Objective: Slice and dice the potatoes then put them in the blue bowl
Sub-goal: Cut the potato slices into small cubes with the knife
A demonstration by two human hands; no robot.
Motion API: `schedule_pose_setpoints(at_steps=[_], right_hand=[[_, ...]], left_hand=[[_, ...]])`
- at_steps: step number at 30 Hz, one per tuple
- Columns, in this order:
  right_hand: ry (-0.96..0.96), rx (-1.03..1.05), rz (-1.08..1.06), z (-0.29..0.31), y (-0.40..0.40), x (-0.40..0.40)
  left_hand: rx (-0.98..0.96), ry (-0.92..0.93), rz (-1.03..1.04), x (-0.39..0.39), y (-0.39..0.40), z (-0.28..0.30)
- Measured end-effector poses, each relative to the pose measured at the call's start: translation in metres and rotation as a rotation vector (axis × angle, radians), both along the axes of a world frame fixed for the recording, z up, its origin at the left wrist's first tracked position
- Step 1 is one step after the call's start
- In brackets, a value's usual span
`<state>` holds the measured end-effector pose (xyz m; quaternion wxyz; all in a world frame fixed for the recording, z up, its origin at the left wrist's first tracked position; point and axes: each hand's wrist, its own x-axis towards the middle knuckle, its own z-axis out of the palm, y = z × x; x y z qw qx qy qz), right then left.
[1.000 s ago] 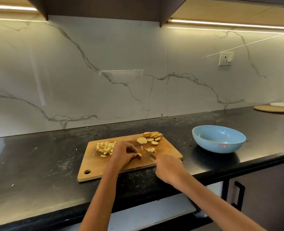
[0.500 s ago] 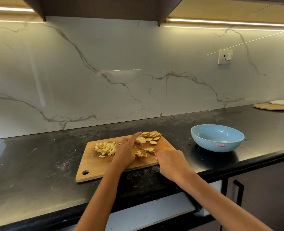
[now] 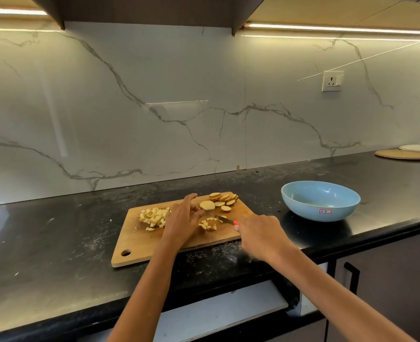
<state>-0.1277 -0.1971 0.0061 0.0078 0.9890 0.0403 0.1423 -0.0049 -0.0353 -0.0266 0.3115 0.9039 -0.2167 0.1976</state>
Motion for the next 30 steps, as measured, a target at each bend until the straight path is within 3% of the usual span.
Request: schedule_pose_setpoints(at_steps=[15, 20, 24, 30], right_hand=[[0.024, 0.041, 0.023, 0.002, -0.013, 0.000], [0.020, 0.031, 0.016, 0.003, -0.015, 0.003], [-0.053, 0.086, -0.033, 0.007, -0.025, 0.007], [-0.221, 0.415, 0.007, -0.003, -0.029, 0.041]], left_hand=[[-0.150, -0.006, -0.170, -0.004, -0.008, 0.009], [-0.138, -0.006, -0.099, -0.002, -0.005, 0.009], [-0.046, -0.020, -0.142, -0.002, -0.007, 0.007], [0.235, 0.012, -0.350, -0.006, -0.036, 0.004]])
